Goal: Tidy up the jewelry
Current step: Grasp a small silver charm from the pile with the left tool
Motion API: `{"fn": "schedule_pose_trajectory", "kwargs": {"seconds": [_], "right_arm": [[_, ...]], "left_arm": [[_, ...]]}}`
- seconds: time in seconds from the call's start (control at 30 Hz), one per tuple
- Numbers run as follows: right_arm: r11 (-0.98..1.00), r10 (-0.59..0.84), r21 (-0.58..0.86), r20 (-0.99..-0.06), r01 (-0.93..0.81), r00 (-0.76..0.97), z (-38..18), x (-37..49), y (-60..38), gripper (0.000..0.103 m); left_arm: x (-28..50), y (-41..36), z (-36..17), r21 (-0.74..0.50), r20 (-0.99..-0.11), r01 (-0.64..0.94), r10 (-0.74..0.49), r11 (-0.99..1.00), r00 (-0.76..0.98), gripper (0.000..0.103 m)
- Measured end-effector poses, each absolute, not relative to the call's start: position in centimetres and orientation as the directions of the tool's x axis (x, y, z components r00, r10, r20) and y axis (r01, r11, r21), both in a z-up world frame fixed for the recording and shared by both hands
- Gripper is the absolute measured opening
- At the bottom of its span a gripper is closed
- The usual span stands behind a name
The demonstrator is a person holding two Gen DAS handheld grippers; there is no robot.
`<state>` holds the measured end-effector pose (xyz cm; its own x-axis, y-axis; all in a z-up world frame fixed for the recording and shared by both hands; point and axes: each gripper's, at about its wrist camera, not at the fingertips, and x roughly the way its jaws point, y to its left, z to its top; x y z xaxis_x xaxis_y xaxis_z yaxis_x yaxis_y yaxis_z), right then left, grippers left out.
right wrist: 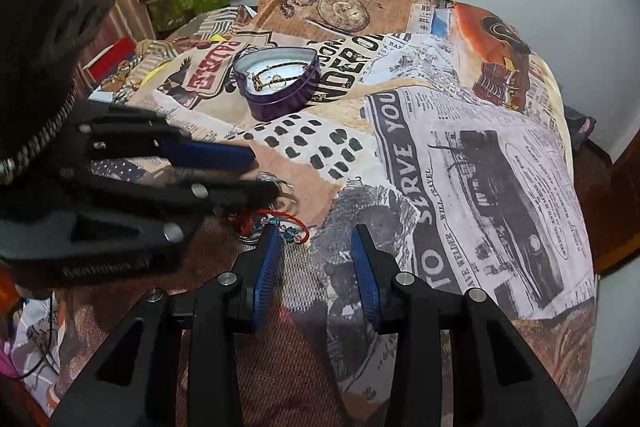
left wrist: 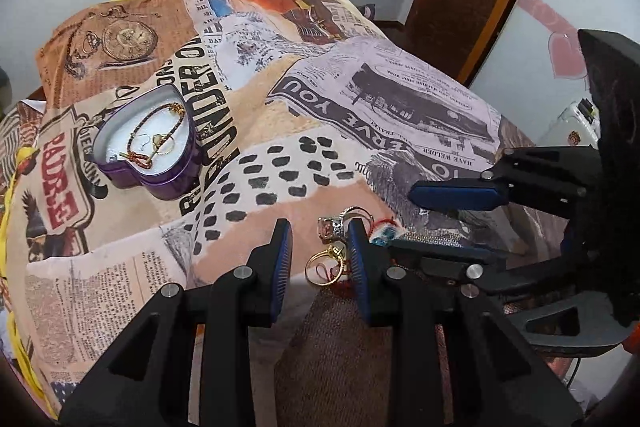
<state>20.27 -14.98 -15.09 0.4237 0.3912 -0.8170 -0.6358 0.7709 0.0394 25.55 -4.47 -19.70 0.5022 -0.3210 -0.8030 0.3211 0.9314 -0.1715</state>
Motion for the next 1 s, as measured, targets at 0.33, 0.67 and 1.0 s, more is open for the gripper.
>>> {"fn": "schedule_pose_trajectory", "kwargs": {"seconds": [0.33, 0.67, 1.0], "right_arm": [[0.741, 0.431, 0.069, -0.812, -0.667, 0.394, -15.5, 20.9, -14.7, 0.034], [0.737, 0.436, 0.078, -0.813, -0.671, 0.385, -15.1, 21.3, -14.4, 0.034], [0.713, 0.442, 0.077, -0.821, -0.697, 0.361, -14.7, 22.1, -13.5, 0.034]], "left_arm": [[26.8, -4.4, -20.1, -0.206, -0.805, 0.330, -0.352, 0.921, 0.478, 0.013], [25.5, -1.6, -17.8, -0.203, -0.752, 0.274, -0.329, 0.940, 0.572, 0.011], [23.2, 0.7, -18.7, -0.169, -0.770, 0.241, -0.281, 0.956, 0.573, 0.011]]}}
